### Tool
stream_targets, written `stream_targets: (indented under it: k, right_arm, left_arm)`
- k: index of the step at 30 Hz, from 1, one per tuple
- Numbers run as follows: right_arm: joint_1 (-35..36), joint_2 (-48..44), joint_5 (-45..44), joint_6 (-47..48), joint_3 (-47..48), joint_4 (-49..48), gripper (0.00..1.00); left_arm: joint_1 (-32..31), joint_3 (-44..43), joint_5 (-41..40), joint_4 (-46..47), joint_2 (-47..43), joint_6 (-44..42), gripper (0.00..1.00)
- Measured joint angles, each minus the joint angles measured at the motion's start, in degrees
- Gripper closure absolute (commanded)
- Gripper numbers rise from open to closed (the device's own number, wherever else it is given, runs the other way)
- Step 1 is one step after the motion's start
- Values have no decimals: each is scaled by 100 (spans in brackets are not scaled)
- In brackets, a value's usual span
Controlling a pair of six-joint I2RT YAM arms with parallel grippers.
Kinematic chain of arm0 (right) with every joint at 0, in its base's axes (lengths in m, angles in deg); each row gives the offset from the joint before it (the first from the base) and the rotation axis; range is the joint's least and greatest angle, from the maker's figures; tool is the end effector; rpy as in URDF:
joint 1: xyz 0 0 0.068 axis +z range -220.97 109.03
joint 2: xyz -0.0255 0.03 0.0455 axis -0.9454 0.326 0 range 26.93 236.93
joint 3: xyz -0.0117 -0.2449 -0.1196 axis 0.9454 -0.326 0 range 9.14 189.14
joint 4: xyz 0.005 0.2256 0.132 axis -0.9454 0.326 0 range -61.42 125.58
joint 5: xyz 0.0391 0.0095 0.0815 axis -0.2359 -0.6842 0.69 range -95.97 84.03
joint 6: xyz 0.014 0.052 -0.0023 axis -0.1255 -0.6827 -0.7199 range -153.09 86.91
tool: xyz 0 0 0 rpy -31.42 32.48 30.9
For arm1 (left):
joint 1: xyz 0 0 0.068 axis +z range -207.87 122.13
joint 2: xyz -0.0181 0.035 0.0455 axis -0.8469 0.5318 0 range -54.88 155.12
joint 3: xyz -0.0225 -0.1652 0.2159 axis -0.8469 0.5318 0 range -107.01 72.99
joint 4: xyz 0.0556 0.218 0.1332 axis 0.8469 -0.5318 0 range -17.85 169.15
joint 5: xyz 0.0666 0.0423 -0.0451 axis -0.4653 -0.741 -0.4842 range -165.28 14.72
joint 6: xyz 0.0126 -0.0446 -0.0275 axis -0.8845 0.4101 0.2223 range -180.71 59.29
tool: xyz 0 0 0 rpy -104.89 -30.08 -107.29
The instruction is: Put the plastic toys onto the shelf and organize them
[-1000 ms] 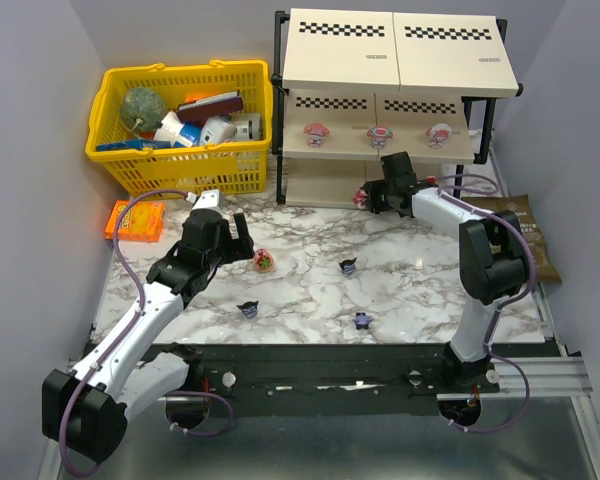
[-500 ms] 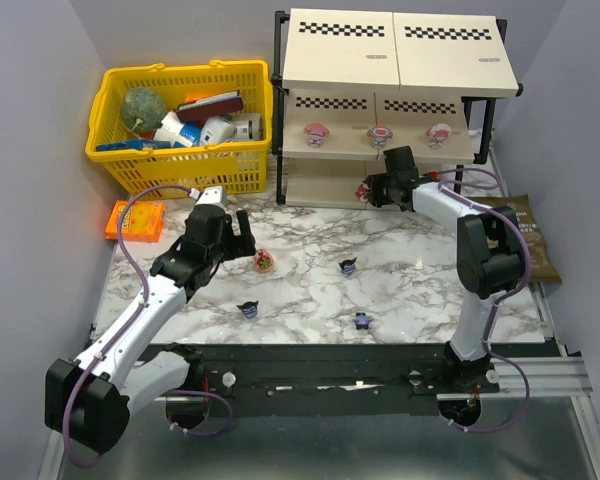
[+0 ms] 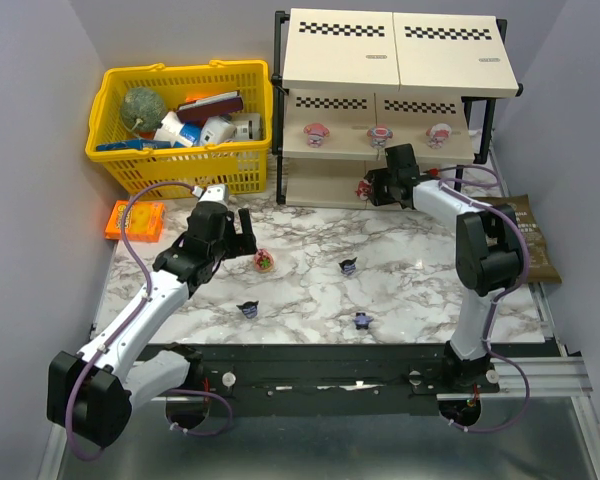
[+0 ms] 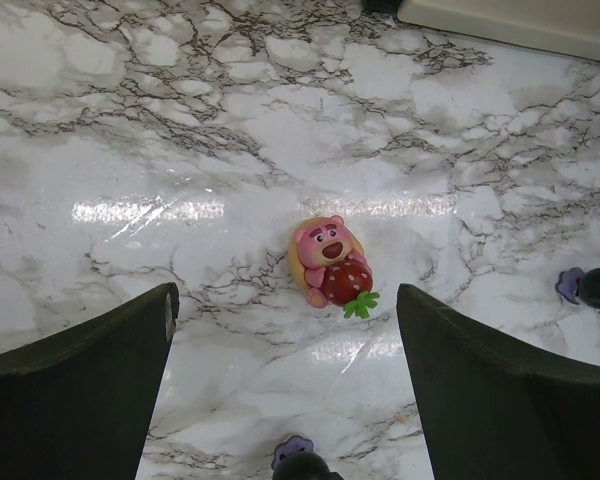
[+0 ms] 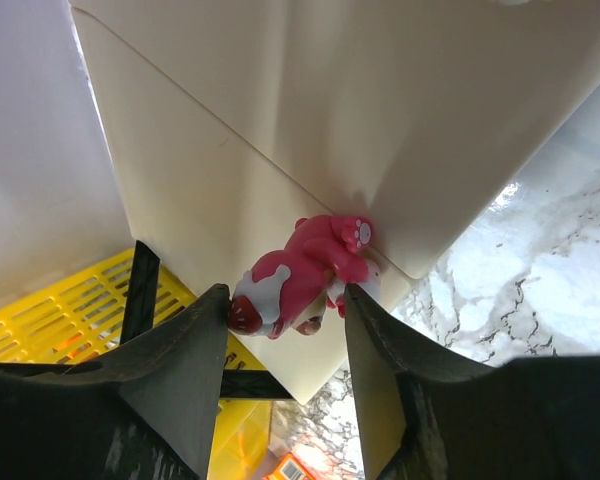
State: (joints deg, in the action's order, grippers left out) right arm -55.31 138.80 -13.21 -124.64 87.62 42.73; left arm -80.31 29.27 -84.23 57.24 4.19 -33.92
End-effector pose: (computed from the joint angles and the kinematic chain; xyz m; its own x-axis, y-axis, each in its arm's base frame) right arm 0.4149 0.1118 0.1932 -0.1667 0.9832 -0.0748 0.7151 0.1728 0.6773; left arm 0.2085 -0.0800 0.2669 -0.6179 -0.2266 -0.7529 -0.0179 0.9614 -0.2746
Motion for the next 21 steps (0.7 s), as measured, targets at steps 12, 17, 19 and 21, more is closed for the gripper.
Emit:
stream_targets:
  k: [12, 17, 19, 21]
  right_arm:
    - [-22, 28, 44, 46, 24, -70, 28]
    - [-42, 28, 44, 138, 24, -155, 25]
    - [-50, 28, 44, 155, 22, -208, 24]
    - [-57, 28, 44, 162, 22, -262, 24]
  left_arm:
    - [0, 0, 0, -2, 4, 0, 1]
    - [0, 0, 0, 0, 4, 0, 1]
    - [0, 0, 0, 0, 4, 0, 1]
    - [4, 0, 0, 0, 4, 2, 1]
